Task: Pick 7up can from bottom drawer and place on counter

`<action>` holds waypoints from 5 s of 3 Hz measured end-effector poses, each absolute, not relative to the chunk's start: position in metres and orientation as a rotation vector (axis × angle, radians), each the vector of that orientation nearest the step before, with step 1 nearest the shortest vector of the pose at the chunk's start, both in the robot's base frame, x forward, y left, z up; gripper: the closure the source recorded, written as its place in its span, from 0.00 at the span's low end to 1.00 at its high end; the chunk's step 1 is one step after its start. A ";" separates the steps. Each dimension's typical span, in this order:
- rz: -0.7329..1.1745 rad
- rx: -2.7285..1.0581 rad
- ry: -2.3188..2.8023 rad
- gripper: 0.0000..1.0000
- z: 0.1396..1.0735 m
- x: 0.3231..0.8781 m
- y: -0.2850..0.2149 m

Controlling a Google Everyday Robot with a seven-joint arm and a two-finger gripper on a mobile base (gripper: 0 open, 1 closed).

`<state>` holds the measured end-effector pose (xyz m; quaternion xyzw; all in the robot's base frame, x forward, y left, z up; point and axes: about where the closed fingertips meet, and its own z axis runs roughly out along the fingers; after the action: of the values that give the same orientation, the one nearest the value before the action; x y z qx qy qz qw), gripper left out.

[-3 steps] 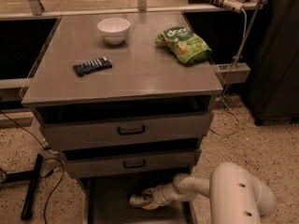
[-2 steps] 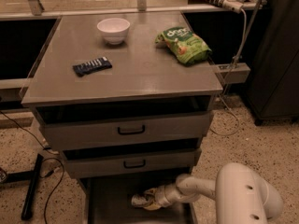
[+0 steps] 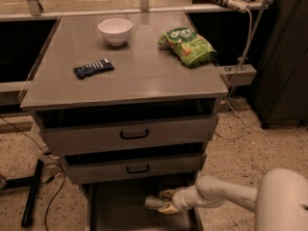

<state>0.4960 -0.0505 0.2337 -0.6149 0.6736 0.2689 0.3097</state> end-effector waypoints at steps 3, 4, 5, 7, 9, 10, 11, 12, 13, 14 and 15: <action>0.405 -1.687 1.744 1.00 0.445 0.465 -0.134; 0.342 -1.705 1.725 1.00 0.470 0.475 -0.141; 0.339 -1.724 1.708 1.00 0.473 0.470 -0.138; 0.180 -1.815 1.476 1.00 0.609 0.425 -0.131; 0.084 -1.881 1.322 1.00 0.770 0.419 -0.133; 0.121 -1.896 1.294 1.00 0.845 0.438 -0.127; 0.177 -1.859 1.228 1.00 0.900 0.464 -0.113; 0.177 -1.859 1.228 1.00 0.900 0.464 -0.113; 0.196 -1.877 1.196 1.00 0.905 0.480 -0.105; 0.227 -1.902 1.180 1.00 0.909 0.522 -0.094; 0.308 -1.920 1.142 1.00 0.913 0.572 -0.066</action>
Offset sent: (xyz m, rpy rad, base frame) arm -0.0187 -0.1173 0.2646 -0.1980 -0.2357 -0.0517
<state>0.5724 -0.0663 0.9134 -0.7691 0.4575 0.1232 0.4289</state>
